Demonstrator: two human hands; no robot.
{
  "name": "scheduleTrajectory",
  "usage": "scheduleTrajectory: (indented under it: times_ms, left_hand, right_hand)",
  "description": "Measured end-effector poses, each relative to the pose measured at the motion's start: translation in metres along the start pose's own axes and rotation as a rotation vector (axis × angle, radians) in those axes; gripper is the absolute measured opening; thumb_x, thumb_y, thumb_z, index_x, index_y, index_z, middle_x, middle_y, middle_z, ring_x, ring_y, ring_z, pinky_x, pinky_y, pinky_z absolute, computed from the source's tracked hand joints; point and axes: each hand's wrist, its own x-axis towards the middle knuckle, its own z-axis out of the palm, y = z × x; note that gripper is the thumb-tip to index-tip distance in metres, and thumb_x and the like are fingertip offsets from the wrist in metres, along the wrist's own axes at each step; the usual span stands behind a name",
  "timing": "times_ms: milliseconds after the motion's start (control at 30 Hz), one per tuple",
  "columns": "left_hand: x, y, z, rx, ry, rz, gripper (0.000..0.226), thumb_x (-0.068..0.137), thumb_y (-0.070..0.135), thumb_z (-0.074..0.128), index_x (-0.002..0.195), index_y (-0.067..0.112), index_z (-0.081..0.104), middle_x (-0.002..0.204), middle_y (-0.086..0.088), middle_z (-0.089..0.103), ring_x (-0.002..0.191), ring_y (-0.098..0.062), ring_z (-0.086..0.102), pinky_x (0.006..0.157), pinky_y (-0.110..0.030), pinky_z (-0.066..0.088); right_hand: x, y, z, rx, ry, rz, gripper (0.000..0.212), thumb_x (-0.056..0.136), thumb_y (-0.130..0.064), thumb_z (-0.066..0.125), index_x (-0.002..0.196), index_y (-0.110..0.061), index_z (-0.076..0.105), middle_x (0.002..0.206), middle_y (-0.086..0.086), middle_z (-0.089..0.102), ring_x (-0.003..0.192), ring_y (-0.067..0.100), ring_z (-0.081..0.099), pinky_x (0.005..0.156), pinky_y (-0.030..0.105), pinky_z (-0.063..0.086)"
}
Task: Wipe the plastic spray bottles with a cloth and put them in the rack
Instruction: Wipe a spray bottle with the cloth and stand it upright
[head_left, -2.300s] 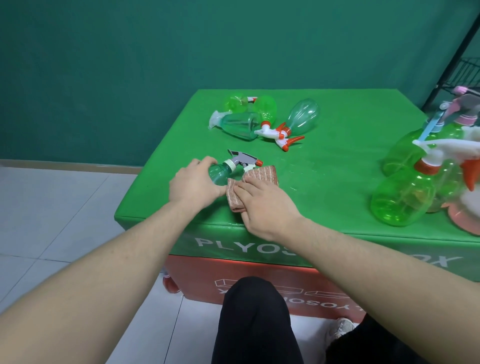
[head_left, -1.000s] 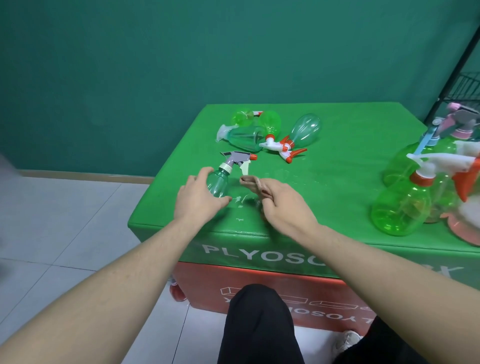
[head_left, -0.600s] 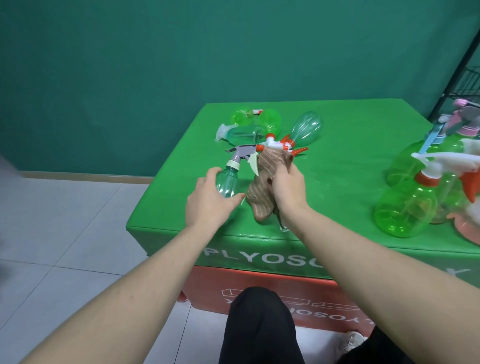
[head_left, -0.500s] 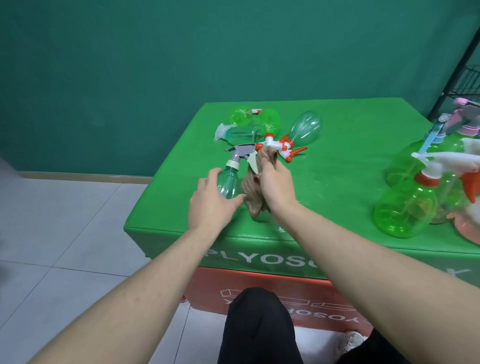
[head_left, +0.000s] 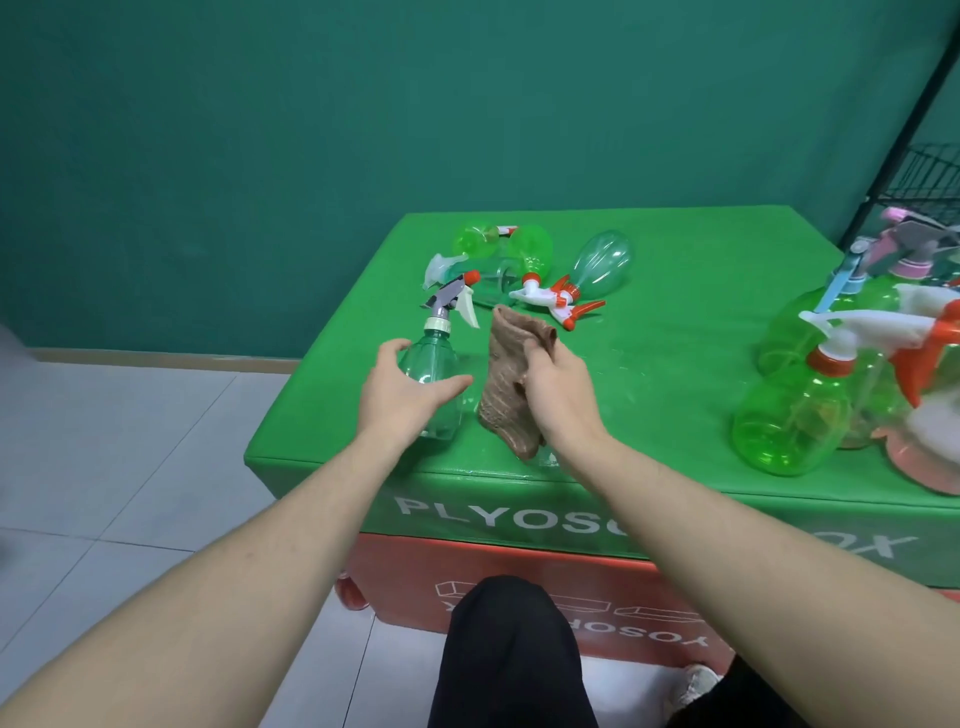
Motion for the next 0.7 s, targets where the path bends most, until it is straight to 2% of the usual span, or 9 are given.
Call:
scheduleTrajectory:
  times_ms: [67, 133, 233, 300, 367, 467, 567, 633, 700]
  left_hand:
    - [-0.005, 0.001, 0.000, -0.111, -0.030, 0.023, 0.083, 0.077, 0.043, 0.086, 0.144, 0.023, 0.042, 0.136, 0.003, 0.050, 0.102, -0.005, 0.049, 0.089, -0.024, 0.038]
    - [-0.012, 0.000, 0.003, -0.224, -0.076, 0.025, 0.075, 0.082, 0.040, 0.083, 0.143, 0.027, 0.043, 0.126, 0.010, 0.045, 0.092, 0.006, 0.046, 0.086, -0.020, 0.038]
    - [-0.018, 0.000, 0.009, -0.402, -0.187, -0.051, 0.070, 0.082, 0.045, 0.079, 0.143, 0.034, 0.045, 0.135, 0.013, 0.052, 0.116, -0.009, 0.056, 0.110, -0.043, 0.039]
    - [-0.022, 0.000, 0.014, -0.572, -0.269, -0.102, 0.068, 0.078, 0.048, 0.078, 0.138, 0.036, 0.048, 0.133, 0.010, 0.060, 0.119, -0.020, 0.063, 0.114, -0.058, 0.036]
    - [-0.021, -0.003, 0.020, -0.703, -0.320, -0.161, 0.089, 0.072, 0.052, 0.079, 0.149, 0.033, 0.037, 0.144, 0.002, 0.054, 0.124, -0.032, 0.061, 0.113, -0.065, 0.035]
    - [-0.015, -0.016, 0.023, -0.839, -0.433, -0.195, 0.122, 0.062, 0.055, 0.085, 0.160, 0.023, 0.019, 0.148, -0.013, 0.050, 0.111, -0.037, 0.070, 0.090, -0.059, 0.057]
    - [-0.012, -0.029, 0.024, -0.891, -0.532, -0.217, 0.151, 0.033, 0.068, 0.095, 0.159, 0.024, 0.024, 0.146, -0.019, 0.054, 0.106, -0.036, 0.072, 0.069, -0.046, 0.062]
    - [-0.010, -0.033, 0.027, -0.894, -0.549, -0.203, 0.149, 0.026, 0.069, 0.095, 0.153, 0.024, 0.033, 0.131, -0.017, 0.066, 0.100, -0.033, 0.074, 0.067, -0.044, 0.062]
    - [-0.007, -0.035, 0.030, -0.876, -0.569, -0.176, 0.127, 0.027, 0.065, 0.097, 0.137, 0.032, 0.044, 0.115, -0.011, 0.075, 0.097, -0.032, 0.075, 0.067, -0.044, 0.062]
  right_hand:
    - [0.006, -0.001, -0.002, 0.126, 0.036, 0.093, 0.023, 0.108, -0.027, 0.039, 0.111, -0.026, 0.062, 0.110, 0.001, 0.069, 0.102, 0.021, 0.066, 0.097, 0.042, 0.052]
    - [0.012, -0.001, -0.005, 0.237, 0.073, 0.175, 0.023, 0.108, -0.023, 0.038, 0.099, -0.024, 0.059, 0.093, 0.001, 0.066, 0.084, 0.018, 0.065, 0.082, 0.038, 0.057]
    - [0.017, -0.003, -0.014, 0.412, 0.113, 0.289, 0.020, 0.106, -0.018, 0.038, 0.093, -0.015, 0.053, 0.072, 0.001, 0.056, 0.054, 0.010, 0.056, 0.052, 0.025, 0.051]
    - [0.021, -0.004, -0.017, 0.472, 0.112, 0.350, 0.017, 0.106, -0.017, 0.041, 0.096, -0.011, 0.053, 0.071, 0.002, 0.056, 0.054, 0.013, 0.054, 0.045, 0.024, 0.050]
    - [0.023, -0.007, -0.018, 0.491, 0.085, 0.385, 0.016, 0.106, -0.014, 0.042, 0.097, -0.007, 0.053, 0.069, 0.003, 0.056, 0.055, 0.014, 0.052, 0.040, 0.021, 0.047]
    - [0.026, -0.011, -0.013, 0.500, 0.036, 0.405, 0.020, 0.107, -0.012, 0.043, 0.096, -0.001, 0.057, 0.065, 0.006, 0.063, 0.049, 0.014, 0.059, 0.041, 0.023, 0.049]
    - [0.031, -0.015, -0.002, 0.476, -0.037, 0.405, 0.024, 0.107, -0.016, 0.043, 0.097, -0.004, 0.061, 0.085, 0.015, 0.070, 0.070, 0.025, 0.066, 0.061, 0.035, 0.058]
    - [0.035, -0.019, 0.004, 0.473, -0.050, 0.404, 0.025, 0.107, -0.015, 0.042, 0.094, -0.005, 0.061, 0.078, 0.014, 0.069, 0.065, 0.025, 0.065, 0.057, 0.033, 0.058]
    - [0.042, -0.022, 0.009, 0.487, -0.059, 0.404, 0.027, 0.106, -0.014, 0.042, 0.091, -0.007, 0.063, 0.068, 0.009, 0.067, 0.053, 0.021, 0.062, 0.047, 0.029, 0.055]
